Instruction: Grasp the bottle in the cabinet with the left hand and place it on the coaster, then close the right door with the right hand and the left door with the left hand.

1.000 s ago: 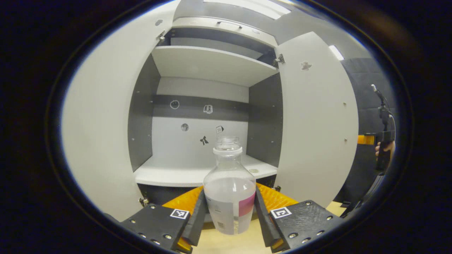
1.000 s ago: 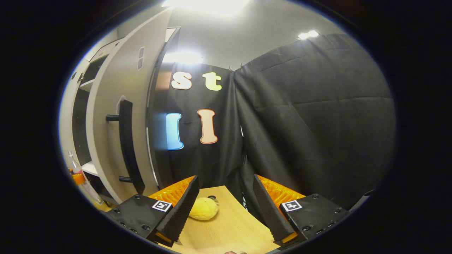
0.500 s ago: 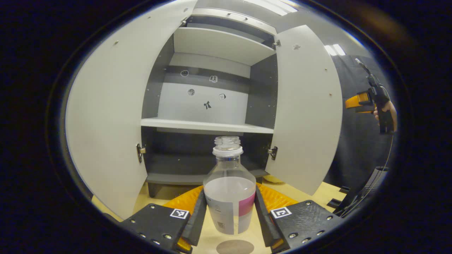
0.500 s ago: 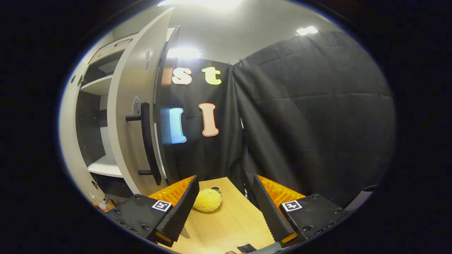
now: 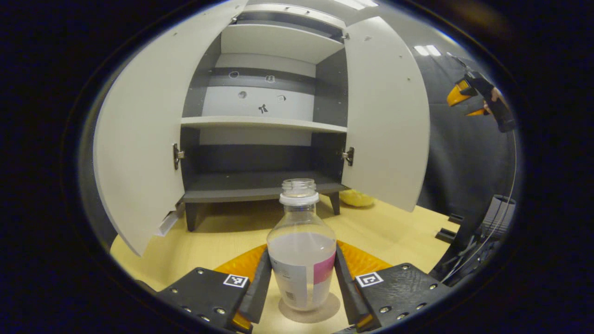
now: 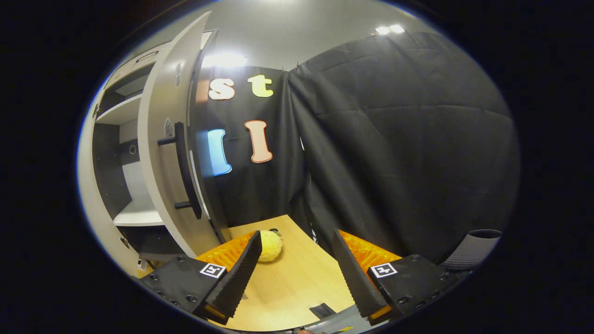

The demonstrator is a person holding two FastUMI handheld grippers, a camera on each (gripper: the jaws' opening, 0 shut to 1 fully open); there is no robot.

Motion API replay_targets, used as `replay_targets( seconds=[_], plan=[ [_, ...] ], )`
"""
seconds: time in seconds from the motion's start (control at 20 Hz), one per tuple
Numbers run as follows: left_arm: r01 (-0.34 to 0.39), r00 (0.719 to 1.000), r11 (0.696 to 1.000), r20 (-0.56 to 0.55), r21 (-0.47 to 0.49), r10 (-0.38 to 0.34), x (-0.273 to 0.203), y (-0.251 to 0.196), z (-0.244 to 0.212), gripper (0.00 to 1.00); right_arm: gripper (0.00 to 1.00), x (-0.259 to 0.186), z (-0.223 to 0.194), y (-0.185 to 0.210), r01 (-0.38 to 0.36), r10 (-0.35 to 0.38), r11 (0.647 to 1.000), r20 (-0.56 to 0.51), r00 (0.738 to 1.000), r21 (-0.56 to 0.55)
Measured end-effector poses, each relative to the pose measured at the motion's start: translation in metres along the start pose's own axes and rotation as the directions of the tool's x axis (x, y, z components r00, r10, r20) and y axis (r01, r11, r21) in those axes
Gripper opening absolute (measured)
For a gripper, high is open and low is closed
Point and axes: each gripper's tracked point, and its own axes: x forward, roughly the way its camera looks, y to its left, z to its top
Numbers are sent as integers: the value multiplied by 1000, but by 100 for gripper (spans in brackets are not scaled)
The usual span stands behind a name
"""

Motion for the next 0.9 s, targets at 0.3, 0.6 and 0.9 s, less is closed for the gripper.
replay_targets(
  seconds=[0.3,0.6,0.9],
  plan=[
    [-2,1000,998,1,60,2,3,-9,-19,70,96,-12,-17,15,-31,30,999,-40,999,-22],
    [8,999,997,-40,83,-5,-11,-9,-33,71,99,-12,-15,25,-53,52,999,-41,998,-6],
    [20,999,999,-44,42,-18,-36,-10,-9,95,98,-11,-23,33,-75,76,997,-38,996,29]
  ],
)
